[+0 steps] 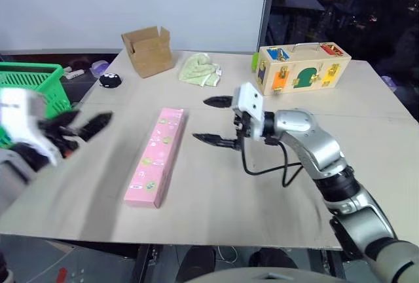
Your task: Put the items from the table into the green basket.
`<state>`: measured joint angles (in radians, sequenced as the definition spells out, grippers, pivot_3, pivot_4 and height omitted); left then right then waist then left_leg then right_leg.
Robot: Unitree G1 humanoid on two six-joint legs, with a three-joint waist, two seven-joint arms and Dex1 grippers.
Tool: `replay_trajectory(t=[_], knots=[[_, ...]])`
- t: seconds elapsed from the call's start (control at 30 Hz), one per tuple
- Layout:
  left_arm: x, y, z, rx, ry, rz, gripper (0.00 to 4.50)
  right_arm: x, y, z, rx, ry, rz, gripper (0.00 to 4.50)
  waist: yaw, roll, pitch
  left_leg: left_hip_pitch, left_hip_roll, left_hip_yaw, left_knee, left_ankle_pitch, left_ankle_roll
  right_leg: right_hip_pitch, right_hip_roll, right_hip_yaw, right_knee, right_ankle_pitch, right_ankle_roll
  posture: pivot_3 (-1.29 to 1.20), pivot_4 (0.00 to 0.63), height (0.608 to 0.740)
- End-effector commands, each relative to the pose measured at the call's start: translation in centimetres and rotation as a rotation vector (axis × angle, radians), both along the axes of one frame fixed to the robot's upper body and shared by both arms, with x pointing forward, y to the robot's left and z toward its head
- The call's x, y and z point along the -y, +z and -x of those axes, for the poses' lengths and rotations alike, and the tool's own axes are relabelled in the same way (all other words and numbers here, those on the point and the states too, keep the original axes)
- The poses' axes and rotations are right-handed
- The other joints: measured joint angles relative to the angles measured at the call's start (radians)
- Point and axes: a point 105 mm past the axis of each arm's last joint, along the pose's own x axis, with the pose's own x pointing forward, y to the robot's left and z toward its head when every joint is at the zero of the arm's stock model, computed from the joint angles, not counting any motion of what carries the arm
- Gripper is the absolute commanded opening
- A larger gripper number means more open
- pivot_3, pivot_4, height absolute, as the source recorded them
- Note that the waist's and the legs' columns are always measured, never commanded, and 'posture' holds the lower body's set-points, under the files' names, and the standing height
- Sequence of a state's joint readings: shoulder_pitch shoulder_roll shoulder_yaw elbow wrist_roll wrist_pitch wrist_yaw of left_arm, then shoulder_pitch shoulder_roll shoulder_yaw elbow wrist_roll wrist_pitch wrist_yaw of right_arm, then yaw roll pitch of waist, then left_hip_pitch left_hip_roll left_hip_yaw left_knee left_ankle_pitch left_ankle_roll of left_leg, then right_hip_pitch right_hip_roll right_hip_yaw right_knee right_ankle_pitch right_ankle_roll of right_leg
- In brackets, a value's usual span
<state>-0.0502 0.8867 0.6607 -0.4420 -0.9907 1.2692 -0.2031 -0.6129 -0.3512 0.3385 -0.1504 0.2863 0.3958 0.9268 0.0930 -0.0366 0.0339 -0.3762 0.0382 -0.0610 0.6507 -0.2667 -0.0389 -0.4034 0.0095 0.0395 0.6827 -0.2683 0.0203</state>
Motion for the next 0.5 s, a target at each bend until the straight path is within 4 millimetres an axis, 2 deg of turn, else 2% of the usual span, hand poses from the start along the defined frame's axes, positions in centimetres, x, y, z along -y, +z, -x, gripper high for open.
replay_trajectory(t=[0.03,0.13,0.23,0.33,0.5], knots=[[1.3,-0.9,-0.4,-0.171,0.012,-0.043,4.42,2.0,0.1,0.3,0.033,-0.007,0.051,4.50,0.004,0.001,0.000,0.000,0.000,-0.002,0.001,0.000,0.000,0.002,0.000,-0.002,-0.001,0.000,0.000,0.18,0.000,0.740],[1.9,-0.9,-1.7,-0.191,0.022,-0.020,4.42,3.3,-0.3,0.5,0.019,-0.024,0.082,4.50,-0.005,0.000,0.000,0.002,0.000,0.000,0.002,0.000,0.000,0.004,0.001,0.000,-0.002,0.000,0.000,0.14,0.000,0.740],[3.4,-1.2,-2.7,-0.231,-0.025,-0.007,4.42,4.1,-0.7,0.6,0.016,-0.054,0.102,4.50,-0.026,0.002,0.001,0.010,0.000,0.001,0.000,0.000,0.000,0.011,0.001,0.003,-0.003,0.000,0.000,0.11,0.000,0.740],[4.8,-1.9,-3.3,-0.297,-0.068,-0.055,4.42,4.5,-0.8,0.7,0.017,-0.085,0.102,4.50,-0.042,0.003,0.002,0.010,0.000,0.002,-0.001,0.000,0.000,0.010,0.001,0.004,-0.003,0.000,0.000,0.09,0.000,0.740],[5.7,-3.2,-4.2,-0.369,-0.053,-0.068,4.42,4.4,-0.7,1.1,0.017,-0.103,0.087,4.50,-0.068,0.003,0.002,0.010,-0.001,0.003,-0.001,0.000,0.000,0.010,0.000,0.005,-0.003,0.000,0.000,0.05,0.000,0.740]])
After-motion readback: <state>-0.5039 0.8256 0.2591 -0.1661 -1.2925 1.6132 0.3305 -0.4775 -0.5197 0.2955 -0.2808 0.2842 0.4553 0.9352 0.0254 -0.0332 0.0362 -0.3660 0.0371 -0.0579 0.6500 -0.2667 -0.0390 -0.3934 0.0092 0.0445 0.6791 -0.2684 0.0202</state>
